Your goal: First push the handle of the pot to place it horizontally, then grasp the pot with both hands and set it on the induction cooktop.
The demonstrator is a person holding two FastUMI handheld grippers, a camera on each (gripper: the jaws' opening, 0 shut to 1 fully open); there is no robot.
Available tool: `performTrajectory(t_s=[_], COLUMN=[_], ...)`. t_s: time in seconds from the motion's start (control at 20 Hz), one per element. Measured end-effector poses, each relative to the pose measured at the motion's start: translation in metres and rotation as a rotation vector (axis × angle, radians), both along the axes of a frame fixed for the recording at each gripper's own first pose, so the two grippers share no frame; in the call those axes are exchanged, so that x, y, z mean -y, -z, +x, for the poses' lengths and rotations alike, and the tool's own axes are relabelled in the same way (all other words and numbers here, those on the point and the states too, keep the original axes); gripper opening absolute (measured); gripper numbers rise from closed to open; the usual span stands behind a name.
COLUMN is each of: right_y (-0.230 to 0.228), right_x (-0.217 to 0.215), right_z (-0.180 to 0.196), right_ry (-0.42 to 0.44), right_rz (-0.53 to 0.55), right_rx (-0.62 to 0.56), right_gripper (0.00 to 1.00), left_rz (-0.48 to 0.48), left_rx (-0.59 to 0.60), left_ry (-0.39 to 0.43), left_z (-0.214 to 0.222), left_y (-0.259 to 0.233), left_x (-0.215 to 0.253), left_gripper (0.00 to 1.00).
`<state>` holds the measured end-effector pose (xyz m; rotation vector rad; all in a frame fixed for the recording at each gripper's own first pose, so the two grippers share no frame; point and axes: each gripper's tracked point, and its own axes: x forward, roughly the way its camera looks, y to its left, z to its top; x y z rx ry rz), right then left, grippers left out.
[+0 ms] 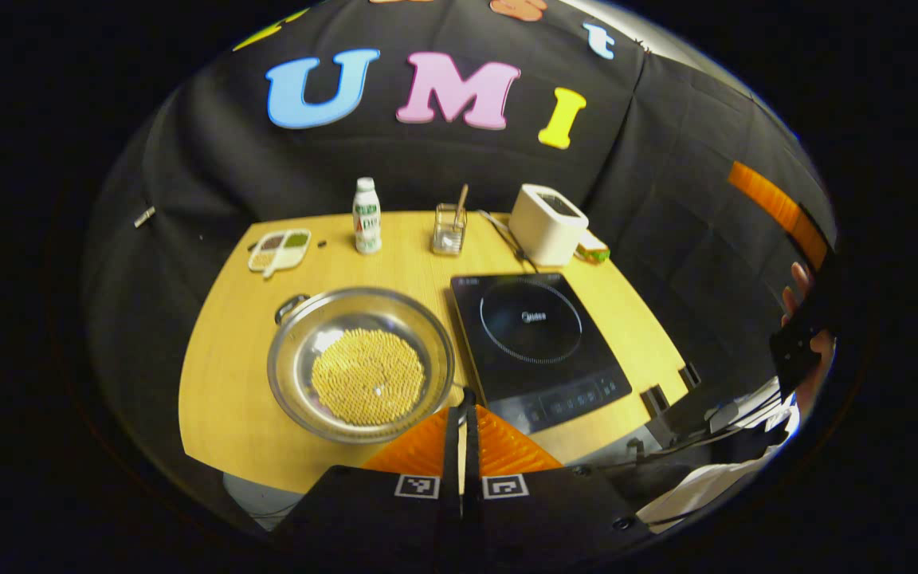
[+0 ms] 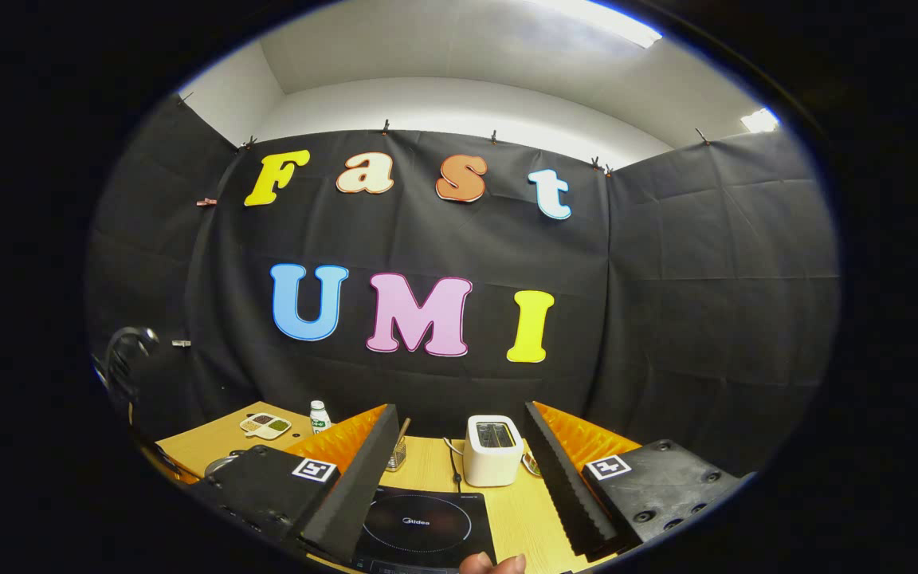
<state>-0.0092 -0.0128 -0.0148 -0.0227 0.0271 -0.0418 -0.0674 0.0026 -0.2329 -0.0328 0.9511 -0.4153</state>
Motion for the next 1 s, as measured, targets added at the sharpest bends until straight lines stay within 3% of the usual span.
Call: performTrajectory(t_s=[0.2,0.35,0.55,0.8,1.0], right_y=[0.003,0.005,0.008,0.014,0.017], right_x=[0.008,0.016,0.025,0.040,0.057], right_z=[-0.003,-0.007,-0.010,-0.015,-0.016], right_ry=[0.017,0.034,0.059,0.095,0.135], right_rz=[-0.005,-0.007,-0.011,-0.005,0.010], right_rx=[-0.004,-0.009,-0.017,-0.033,-0.043], right_gripper=[0.97,0.97,0.97,0.97,0.97], left_rz=[0.068,0.150,0.218,0.275,0.234], left_rx=[-0.221,-0.305,-0.371,-0.381,-0.380], left_ry=[0.074,0.110,0.136,0.103,0.051], left_z=[-0.029,-0.030,-0.019,0.006,0.018], left_y=[0.056,0.089,0.121,0.148,0.150], left_x=[-0.003,-0.013,-0.013,-0.012,-0.001], left_gripper=[0.05,0.05,0.05,0.05,0.05])
